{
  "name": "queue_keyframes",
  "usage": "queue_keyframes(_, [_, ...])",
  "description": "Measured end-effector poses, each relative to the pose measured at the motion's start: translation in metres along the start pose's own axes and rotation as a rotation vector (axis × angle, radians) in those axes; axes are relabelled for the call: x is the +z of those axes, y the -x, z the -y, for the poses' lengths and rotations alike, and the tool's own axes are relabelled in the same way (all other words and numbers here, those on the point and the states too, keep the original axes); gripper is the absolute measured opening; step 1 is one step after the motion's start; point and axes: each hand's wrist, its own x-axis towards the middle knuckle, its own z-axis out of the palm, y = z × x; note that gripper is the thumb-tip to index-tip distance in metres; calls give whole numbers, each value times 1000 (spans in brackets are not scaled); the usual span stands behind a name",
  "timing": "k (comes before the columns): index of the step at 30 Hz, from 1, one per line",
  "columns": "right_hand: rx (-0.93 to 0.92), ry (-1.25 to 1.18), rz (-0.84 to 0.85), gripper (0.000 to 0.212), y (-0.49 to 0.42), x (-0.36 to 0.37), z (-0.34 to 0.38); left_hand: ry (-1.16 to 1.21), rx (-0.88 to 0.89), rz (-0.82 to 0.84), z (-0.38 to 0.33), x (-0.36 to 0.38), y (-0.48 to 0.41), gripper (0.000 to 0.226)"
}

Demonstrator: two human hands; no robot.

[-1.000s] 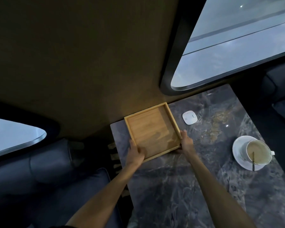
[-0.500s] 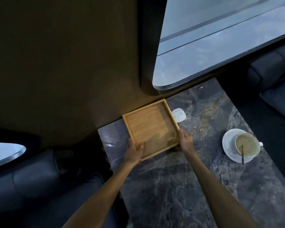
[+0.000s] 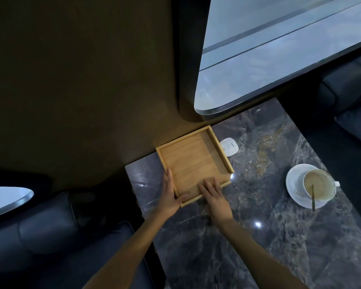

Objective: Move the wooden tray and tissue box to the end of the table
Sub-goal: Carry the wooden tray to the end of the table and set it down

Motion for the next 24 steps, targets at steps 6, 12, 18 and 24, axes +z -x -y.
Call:
queue_keyframes(6, [-21, 23, -28, 61, -6, -3, -2, 39, 11, 12, 3, 5, -8, 112])
queue_keyframes(12, [51, -18, -7, 64, -10, -3, 1, 63, 48, -30, 6, -7, -9, 99])
queue_keyframes(18, [124, -119, -144, 69, 41, 14, 21, -43, -36, -98, -22, -18, 27, 78])
queue_keyframes(24, [210, -165, -149, 58, 104, 10, 30, -364, -66, 52, -32, -5, 92, 49])
